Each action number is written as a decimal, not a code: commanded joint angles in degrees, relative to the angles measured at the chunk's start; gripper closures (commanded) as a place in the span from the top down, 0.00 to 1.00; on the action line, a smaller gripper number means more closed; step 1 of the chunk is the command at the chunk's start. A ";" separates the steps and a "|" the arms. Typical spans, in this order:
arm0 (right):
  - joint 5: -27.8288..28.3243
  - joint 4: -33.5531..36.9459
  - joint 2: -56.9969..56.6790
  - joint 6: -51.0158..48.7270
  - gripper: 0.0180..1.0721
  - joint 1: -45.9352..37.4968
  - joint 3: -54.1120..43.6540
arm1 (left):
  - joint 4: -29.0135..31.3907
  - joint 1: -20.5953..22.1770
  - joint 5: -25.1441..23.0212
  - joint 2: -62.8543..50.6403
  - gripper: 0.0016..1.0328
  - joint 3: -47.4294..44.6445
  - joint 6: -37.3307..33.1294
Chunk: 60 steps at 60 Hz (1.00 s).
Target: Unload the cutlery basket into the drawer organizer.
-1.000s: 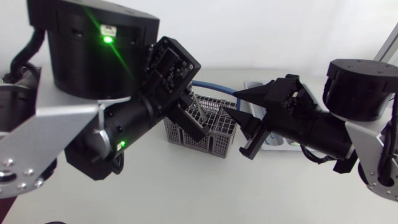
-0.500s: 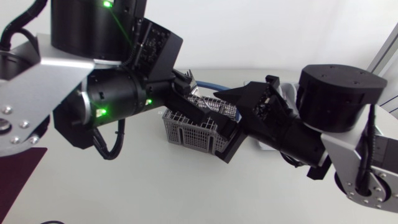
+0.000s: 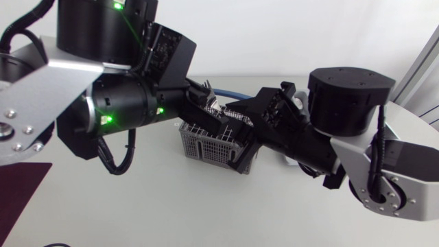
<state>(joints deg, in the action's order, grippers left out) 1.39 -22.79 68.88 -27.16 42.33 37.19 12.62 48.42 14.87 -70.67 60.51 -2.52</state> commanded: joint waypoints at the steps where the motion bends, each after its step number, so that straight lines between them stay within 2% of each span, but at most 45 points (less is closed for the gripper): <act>1: -0.51 -0.94 0.82 1.32 0.26 0.56 1.31 | -0.05 -0.35 -0.72 -0.43 0.13 2.42 1.91; 9: -0.51 -1.03 1.25 1.41 0.26 0.56 1.22 | -0.05 -0.35 -1.25 -0.60 0.12 2.42 2.17; 15: -0.51 -1.03 1.52 1.41 0.21 0.56 1.13 | 0.03 -0.35 -1.43 -0.52 0.13 2.42 2.35; 25: -0.16 -1.03 2.05 1.67 0.05 0.65 1.22 | 0.03 -0.35 -1.43 -0.60 0.13 2.33 2.26; 47: 0.19 -0.33 1.17 1.84 0.05 1.00 0.52 | 0.03 -0.35 -1.78 -0.34 0.14 2.59 2.44; 51: 0.19 -0.07 0.99 1.84 0.05 1.00 0.34 | 0.03 -0.52 -1.95 0.01 0.25 2.59 2.79; 52: 0.19 -0.07 0.99 1.84 0.05 1.00 0.34 | 0.03 -0.61 -1.95 0.19 0.36 2.59 2.88; 53: 0.19 0.02 0.90 1.84 0.05 1.00 0.25 | 0.03 -0.61 -1.95 0.27 0.42 2.59 2.88; 54: 0.19 0.02 0.90 1.84 0.05 1.00 0.25 | 0.03 -0.61 -1.95 0.27 0.42 2.59 2.88; 55: 0.19 0.11 0.82 1.84 0.05 1.09 0.08 | 0.03 -0.70 -1.95 0.54 0.57 2.59 3.14; 60: 0.19 0.64 0.55 1.84 0.05 1.27 -0.36 | -0.14 -1.14 -1.95 0.98 0.81 2.68 3.14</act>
<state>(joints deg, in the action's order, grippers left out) 1.65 -22.41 70.00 -24.91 43.05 37.19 12.99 47.99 13.47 -70.65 60.86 -1.04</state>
